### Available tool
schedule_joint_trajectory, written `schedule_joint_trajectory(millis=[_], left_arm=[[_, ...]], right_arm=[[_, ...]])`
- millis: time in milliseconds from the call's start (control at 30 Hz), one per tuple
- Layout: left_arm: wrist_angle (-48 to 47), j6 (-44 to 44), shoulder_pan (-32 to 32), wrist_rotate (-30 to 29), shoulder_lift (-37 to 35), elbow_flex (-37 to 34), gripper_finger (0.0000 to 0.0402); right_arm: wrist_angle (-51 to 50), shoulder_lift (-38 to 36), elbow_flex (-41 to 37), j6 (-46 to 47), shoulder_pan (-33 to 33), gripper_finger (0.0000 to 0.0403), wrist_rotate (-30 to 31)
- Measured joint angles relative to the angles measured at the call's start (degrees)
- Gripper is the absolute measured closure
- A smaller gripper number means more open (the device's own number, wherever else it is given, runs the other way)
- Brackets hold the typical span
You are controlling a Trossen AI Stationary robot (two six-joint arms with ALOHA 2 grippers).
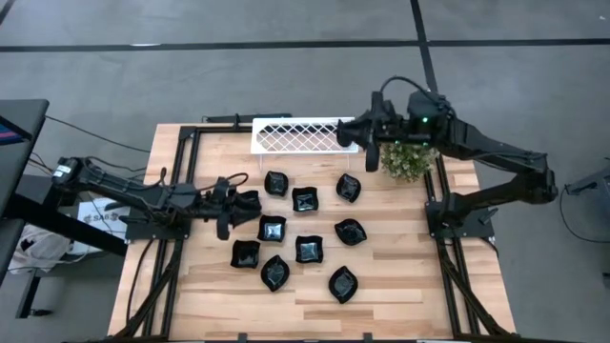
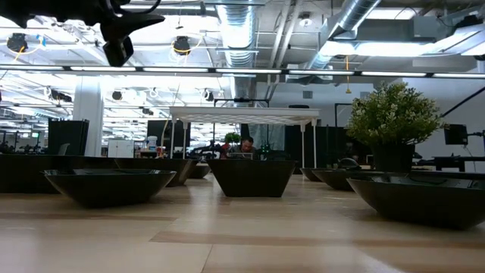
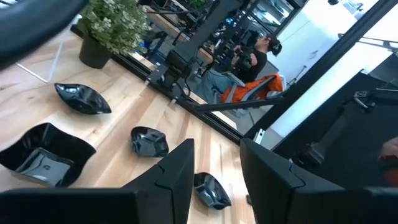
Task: Pick & Place Mini shaped plates
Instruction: Put the distorted square plate on the shelf
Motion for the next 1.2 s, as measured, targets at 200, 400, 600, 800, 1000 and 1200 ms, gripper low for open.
schedule_joint_trajectory(millis=[200,400,600,800,1000,1200], left_arm=[[0.0,0.0,-3.5,-2.6,0.0,0.0,0.0271],[-0.1,0.0,-6.3,-3.2,0.0,0.0,0.0271],[-0.2,0.0,-6.5,-3.3,0.0,0.0,0.0271],[0.1,0.0,-6.5,-4.0,0.0,0.0,0.0271],[0.4,0.0,-8.3,-3.7,0.0,0.0,0.0271],[0.4,-1.1,-10.1,3.5,0.0,0.0,0.0271]], right_arm=[[-2.6,-2.9,-0.8,-4.1,3.3,0.0348,2.2],[3.7,-10.8,-9.2,-1.4,3.4,0.0348,4.8],[19.3,-13.7,-22.4,12.2,5.9,0.0348,4.5],[30.7,-6.3,-27.7,15.7,15.4,0.0348,4.3],[30.5,2.2,-27.7,20.6,20.7,0.0348,4.6],[30.2,9.1,-27.6,27.1,22.7,0.0348,4.5]])
